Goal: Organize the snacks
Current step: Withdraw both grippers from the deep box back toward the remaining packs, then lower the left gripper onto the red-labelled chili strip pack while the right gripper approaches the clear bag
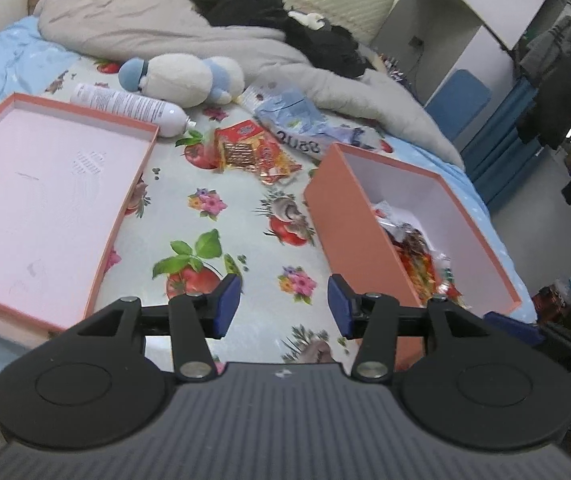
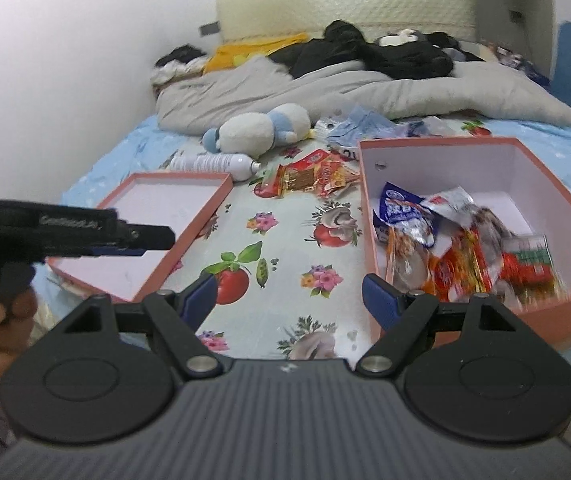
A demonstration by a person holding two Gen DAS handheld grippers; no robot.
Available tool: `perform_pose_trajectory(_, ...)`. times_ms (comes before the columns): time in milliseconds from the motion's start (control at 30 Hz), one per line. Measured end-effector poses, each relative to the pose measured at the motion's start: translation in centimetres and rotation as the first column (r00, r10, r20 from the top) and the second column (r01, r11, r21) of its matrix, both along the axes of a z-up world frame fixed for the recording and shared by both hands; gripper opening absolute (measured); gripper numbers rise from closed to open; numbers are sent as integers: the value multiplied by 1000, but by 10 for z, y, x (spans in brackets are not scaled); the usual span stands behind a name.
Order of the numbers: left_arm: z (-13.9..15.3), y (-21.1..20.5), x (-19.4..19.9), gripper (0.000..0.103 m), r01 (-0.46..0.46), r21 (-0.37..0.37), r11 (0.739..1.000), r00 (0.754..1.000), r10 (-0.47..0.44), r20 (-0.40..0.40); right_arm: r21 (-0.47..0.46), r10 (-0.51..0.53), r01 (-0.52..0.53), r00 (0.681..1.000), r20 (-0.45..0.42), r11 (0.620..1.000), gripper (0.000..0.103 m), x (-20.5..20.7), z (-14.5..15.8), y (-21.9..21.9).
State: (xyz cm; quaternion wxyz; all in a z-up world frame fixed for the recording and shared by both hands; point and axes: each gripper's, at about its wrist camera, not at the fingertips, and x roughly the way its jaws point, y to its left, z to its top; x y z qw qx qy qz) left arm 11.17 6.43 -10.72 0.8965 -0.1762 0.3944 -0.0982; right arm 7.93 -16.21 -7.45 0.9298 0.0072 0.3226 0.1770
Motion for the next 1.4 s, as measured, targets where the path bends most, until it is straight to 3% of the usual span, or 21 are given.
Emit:
perform_pose_trajectory(100, -15, 8, 37, 54, 3, -9, 1000, 1000, -4, -28, -49, 48, -48, 999, 5, 998, 81, 24, 0, 7)
perform_pose_trajectory(167, -24, 14, 63, 65, 8, -14, 1000, 999, -9, -38, -75, 51, -51, 999, 2, 996, 81, 43, -3, 14)
perform_pose_trajectory(267, -36, 23, 104, 67, -1, -14, 1000, 999, 0, -33, -64, 30, -30, 1000, -2, 997, 80, 71, -11, 27)
perform_pose_trajectory(433, -61, 40, 179, 67, -14, -31, 999, 999, 12, -39, 4, -64, 64, 998, -13, 998, 79, 119, -40, 57)
perform_pose_trajectory(467, -66, 43, 193, 67, -15, -31, 999, 999, 13, -43, 9, -76, 76, 997, -17, 997, 75, 126, -45, 63)
perform_pose_trajectory(767, -111, 63, 302, 66, 43, -20, 999, 997, -44, -56, -26, -233, 232, 973, -9, 972, 72, 227, -109, 113)
perform_pose_trajectory(900, -125, 63, 330, 64, 74, -19, 997, 995, -75, -64, -70, -291, 286, 955, -64, 956, 68, 263, -135, 118)
perform_pose_trajectory(1067, -134, 53, 346, 59, 123, 15, 992, 991, -122, -50, -164, -323, 312, 945, -42, 936, 68, 289, -150, 124)
perform_pose_trajectory(1300, -154, 48, 362, 50, 92, 11, 996, 989, -90, -121, -156, -378, 363, 922, -83, 919, 68, 315, -160, 121)
perform_pose_trajectory(1400, -157, 46, 366, 40, 94, 12, 996, 987, -91, -133, -182, -375, 360, 926, -54, 915, 68, 321, -161, 127)
